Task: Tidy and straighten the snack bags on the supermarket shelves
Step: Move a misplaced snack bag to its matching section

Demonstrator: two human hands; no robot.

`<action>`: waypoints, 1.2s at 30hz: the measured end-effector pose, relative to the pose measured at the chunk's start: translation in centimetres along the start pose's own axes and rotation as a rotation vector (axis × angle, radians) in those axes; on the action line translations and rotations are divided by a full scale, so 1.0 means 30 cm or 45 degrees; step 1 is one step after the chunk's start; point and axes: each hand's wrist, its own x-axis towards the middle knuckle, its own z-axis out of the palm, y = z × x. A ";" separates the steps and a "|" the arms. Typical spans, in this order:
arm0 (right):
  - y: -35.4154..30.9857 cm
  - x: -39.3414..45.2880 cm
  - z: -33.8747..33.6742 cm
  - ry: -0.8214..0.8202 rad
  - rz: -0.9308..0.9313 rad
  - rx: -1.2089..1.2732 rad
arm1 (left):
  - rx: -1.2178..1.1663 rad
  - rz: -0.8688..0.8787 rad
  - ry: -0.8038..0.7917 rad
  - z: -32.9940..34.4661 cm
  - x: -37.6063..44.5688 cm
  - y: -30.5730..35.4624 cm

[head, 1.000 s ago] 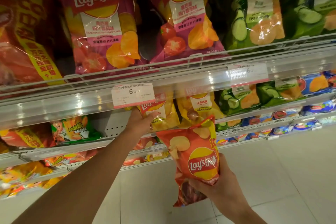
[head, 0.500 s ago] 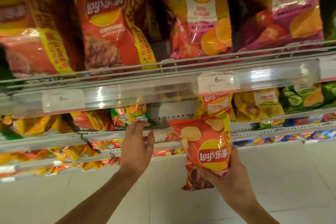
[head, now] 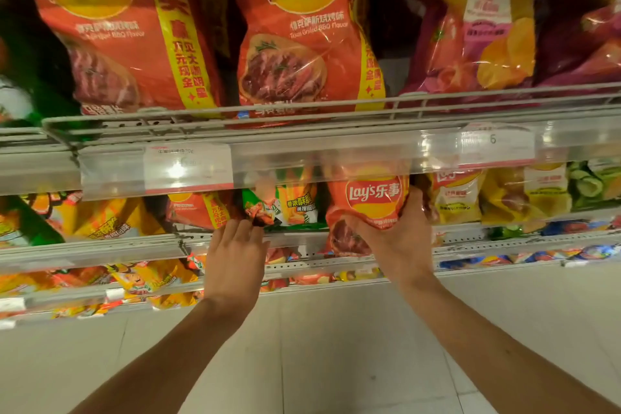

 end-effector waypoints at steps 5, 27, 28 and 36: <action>-0.018 0.099 0.012 0.130 -0.027 0.035 | -0.016 -0.016 -0.062 -0.004 0.029 0.010; 0.089 0.142 0.075 -0.083 -0.061 -0.124 | -0.140 -0.110 -0.102 -0.028 0.008 0.035; 0.089 0.138 0.071 -0.090 -0.051 -0.119 | -0.136 -0.099 -0.140 -0.030 0.003 0.033; 0.103 0.033 0.029 0.068 -0.132 -0.075 | -0.395 -0.018 -0.237 -0.021 -0.064 -0.032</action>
